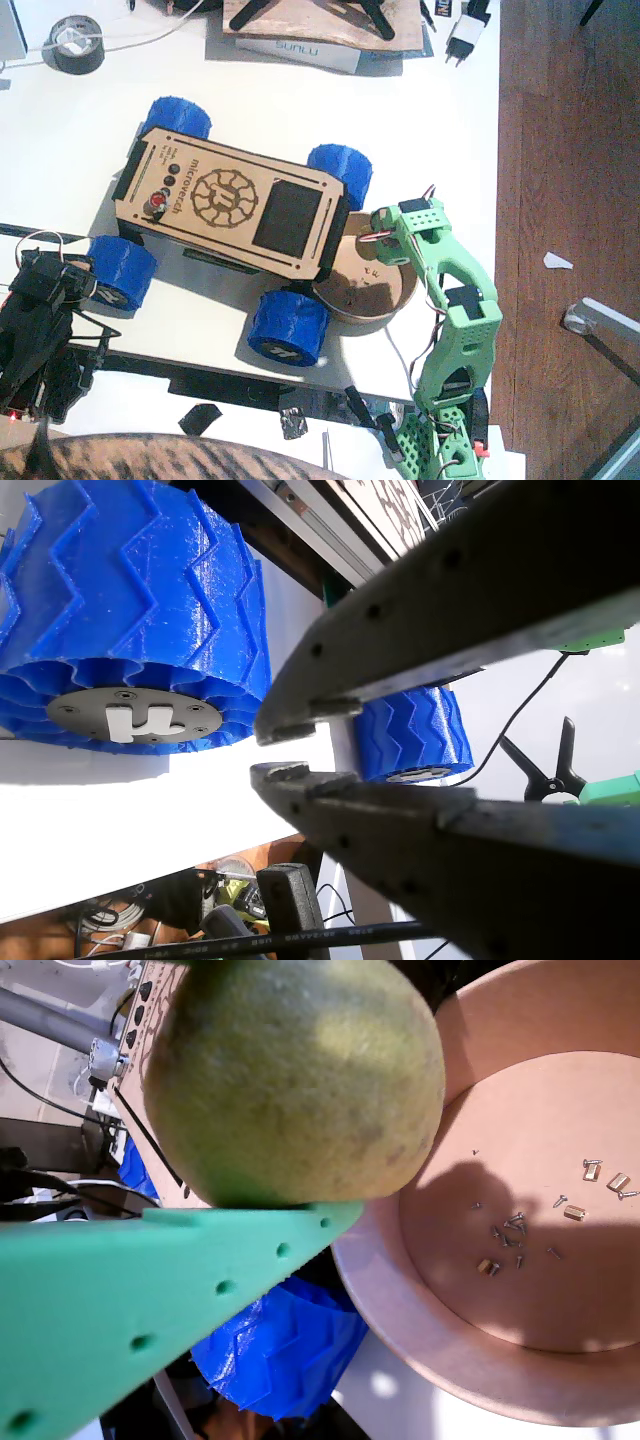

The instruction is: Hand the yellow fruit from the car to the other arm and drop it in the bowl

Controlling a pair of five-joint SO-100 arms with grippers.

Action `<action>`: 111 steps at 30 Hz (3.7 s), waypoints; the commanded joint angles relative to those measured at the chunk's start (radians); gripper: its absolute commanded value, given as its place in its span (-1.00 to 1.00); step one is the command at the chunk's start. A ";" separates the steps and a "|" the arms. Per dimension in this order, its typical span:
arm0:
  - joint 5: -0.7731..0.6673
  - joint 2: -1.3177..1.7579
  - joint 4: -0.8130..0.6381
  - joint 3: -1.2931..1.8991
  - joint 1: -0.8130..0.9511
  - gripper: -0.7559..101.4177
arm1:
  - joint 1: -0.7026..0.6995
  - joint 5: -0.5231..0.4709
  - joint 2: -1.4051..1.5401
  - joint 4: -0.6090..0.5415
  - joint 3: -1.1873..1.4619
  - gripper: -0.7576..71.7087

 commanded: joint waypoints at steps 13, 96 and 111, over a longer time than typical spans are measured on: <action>0.009 -0.008 0.003 -0.003 -0.005 -0.99 | -0.002 0.018 0.025 0.025 -0.049 0.07; 0.009 -0.058 -0.031 -0.003 -0.006 -0.97 | 0.057 -0.029 1.885 -0.066 1.307 -0.98; 0.009 -0.058 -0.034 -0.003 -0.006 -0.95 | 0.038 -0.037 1.885 -0.060 1.316 -0.98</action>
